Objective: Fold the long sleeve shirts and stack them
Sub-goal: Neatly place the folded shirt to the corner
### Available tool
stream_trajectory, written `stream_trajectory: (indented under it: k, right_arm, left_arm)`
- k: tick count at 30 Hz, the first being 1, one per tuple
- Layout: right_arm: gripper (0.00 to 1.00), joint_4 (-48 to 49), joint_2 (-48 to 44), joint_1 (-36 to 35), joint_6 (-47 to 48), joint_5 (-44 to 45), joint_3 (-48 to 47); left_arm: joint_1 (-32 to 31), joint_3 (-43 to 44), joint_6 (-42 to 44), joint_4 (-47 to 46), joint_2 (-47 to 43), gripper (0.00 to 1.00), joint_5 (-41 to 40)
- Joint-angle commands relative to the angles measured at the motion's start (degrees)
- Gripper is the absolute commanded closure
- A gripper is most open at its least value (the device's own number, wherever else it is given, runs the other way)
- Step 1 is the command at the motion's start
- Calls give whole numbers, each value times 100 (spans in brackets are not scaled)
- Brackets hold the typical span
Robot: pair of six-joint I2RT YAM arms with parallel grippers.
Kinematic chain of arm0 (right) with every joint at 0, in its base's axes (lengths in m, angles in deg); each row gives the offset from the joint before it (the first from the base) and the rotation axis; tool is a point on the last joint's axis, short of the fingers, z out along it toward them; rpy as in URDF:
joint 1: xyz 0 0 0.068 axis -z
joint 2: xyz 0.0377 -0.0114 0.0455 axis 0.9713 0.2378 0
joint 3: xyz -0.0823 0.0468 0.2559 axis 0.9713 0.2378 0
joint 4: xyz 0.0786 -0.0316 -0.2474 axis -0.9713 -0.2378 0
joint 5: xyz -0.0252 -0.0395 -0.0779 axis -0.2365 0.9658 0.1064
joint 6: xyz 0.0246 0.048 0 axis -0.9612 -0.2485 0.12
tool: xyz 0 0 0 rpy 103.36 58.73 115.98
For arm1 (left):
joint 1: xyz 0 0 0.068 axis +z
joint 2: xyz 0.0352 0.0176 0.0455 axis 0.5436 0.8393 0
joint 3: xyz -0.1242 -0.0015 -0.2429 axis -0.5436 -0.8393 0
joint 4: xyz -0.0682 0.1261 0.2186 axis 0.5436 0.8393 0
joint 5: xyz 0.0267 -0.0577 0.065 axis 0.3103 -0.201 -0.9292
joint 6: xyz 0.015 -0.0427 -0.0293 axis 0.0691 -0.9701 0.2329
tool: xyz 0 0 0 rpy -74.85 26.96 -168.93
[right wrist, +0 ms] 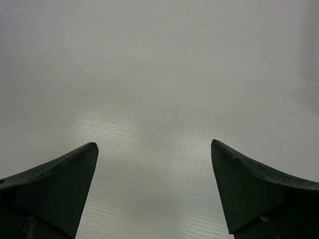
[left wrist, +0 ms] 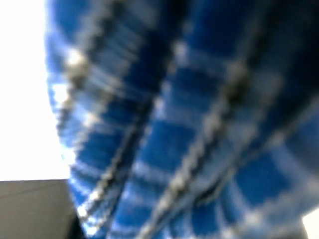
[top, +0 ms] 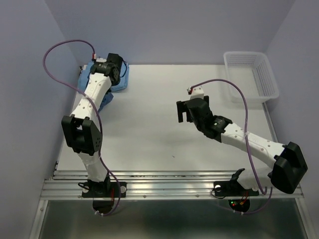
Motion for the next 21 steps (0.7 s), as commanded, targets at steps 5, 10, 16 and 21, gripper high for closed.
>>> stream_trajectory:
  k: [5,10,16,21]
  right_arm:
    - [0,281,74,85,-2,-20,-44]
    - [0,290,109,85,-2,-142,-35]
    - [0,264,162,85,-55,-380,-35]
    - [0,228,100,85,-133,-748,-44]
  left_arm:
    - [793,-46,-255,29,1,100,-1437]
    - [793,252,-703,29,624,100,-1578]
    - [521,-81,-1555,29,1204,100,-1271]
    - [65,-187,-1854,20,1793,100,-954]
